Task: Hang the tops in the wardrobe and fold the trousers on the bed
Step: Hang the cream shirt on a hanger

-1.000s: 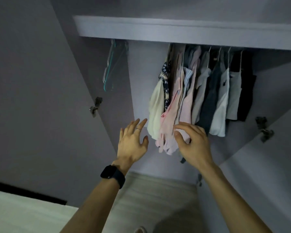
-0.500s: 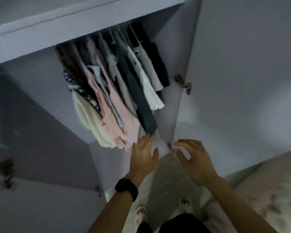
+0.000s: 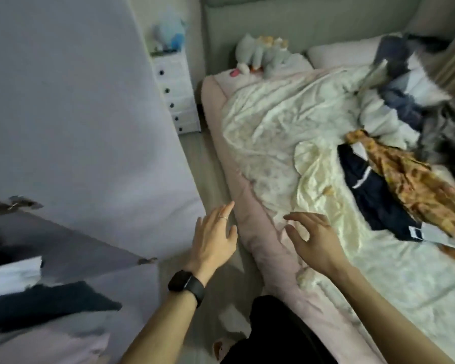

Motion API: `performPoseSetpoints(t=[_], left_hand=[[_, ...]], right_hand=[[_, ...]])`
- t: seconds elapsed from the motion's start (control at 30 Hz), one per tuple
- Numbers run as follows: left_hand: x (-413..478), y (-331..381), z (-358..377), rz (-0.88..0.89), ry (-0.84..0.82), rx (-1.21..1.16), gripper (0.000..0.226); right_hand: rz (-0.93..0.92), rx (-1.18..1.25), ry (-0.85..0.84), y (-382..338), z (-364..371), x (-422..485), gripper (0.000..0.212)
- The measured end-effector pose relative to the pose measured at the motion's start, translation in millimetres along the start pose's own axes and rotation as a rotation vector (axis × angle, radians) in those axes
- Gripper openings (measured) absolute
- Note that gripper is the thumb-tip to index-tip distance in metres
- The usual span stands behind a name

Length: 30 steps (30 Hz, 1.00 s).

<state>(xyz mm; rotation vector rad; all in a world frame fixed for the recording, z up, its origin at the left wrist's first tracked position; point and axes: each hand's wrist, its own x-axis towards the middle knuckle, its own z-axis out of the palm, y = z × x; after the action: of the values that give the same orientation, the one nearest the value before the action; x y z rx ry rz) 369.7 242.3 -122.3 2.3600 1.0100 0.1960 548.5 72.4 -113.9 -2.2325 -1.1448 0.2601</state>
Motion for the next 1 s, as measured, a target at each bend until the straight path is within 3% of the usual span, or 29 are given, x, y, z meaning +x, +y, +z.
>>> performPoseSetpoints(t=[0.17,0.27,0.47,0.8,1.0], left_hand=[[61,91,49,0.239,-0.183,-0.046,0.058],[91,131,76,0.369,-0.209,0.034,0.059],[152,189,122,0.451,-0.272,0.072,0.059],[266,193,164,0.391,-0.27,0.198,0.059],[353,162,218,0.312,-0.367,0.228,0.063]], right_hand=[[0.36,0.029,0.127,75,-48,-35,0.021],[0.42,0.057,0.175,103,-68,-44,0.022],[0.506,0.093,0.246,157,-100,-31,0.025],[0.583,0.085,0.148,223,-108,69,0.031],[0.698,0.064,0.007,278,-72,152,0.039]])
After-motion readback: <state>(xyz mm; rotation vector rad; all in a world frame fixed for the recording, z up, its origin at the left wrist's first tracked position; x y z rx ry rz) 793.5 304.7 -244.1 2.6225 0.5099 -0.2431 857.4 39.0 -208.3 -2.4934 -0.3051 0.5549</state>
